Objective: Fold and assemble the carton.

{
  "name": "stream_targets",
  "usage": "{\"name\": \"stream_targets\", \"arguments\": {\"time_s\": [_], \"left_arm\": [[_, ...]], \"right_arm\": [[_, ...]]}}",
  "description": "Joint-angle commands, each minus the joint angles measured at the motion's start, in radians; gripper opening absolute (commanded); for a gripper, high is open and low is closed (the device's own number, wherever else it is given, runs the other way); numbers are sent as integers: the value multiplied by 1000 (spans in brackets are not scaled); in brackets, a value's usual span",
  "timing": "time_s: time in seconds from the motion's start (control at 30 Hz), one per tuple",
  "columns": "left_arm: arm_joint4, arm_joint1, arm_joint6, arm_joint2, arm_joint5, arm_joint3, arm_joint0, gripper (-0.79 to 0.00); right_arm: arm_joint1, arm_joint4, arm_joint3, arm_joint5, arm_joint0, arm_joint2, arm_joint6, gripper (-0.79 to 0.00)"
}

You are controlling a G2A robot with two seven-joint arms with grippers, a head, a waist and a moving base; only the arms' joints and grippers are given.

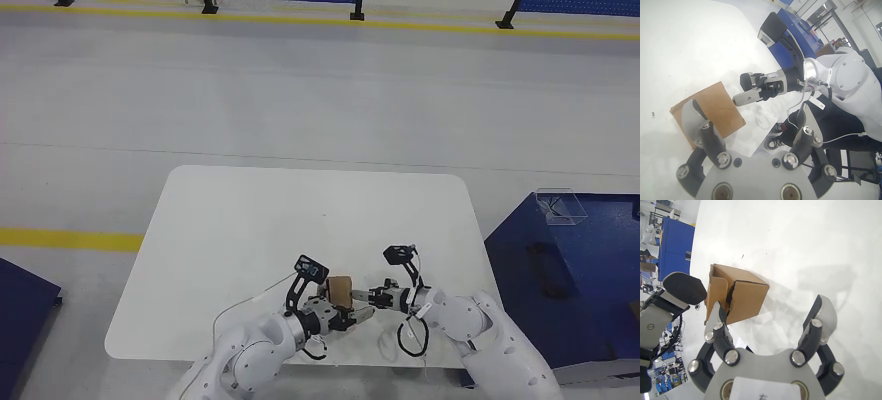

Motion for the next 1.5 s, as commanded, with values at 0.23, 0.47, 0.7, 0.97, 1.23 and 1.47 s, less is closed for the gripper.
{"name": "stream_targets", "arguments": {"time_s": [0.23, 0.47, 0.7, 0.97, 1.23, 1.47], "left_arm": [[-1, -6, -14, 14, 10, 16, -13, 0], [12, -10, -34, 26, 28, 39, -27, 0], [24, -6, -27, 13, 29, 22, -5, 0], [39, 5, -10, -21, 19, -40, 48, 0], [-70, 9, -7, -56, 2, -60, 81, 0], [150, 22, 115, -87, -30, -114, 97, 0]], "right_arm": [[-9, -15, 23, 6, 14, -31, -13, 0], [-14, 67, 35, 32, 32, -9, 5, 0], [-25, 40, 26, 78, 54, -53, -8, 0], [-46, -15, 77, 149, 99, -124, -18, 0], [-42, 35, 60, 145, 92, -67, -24, 0], [-25, 116, -1, 112, 32, 40, -17, 0]]}}
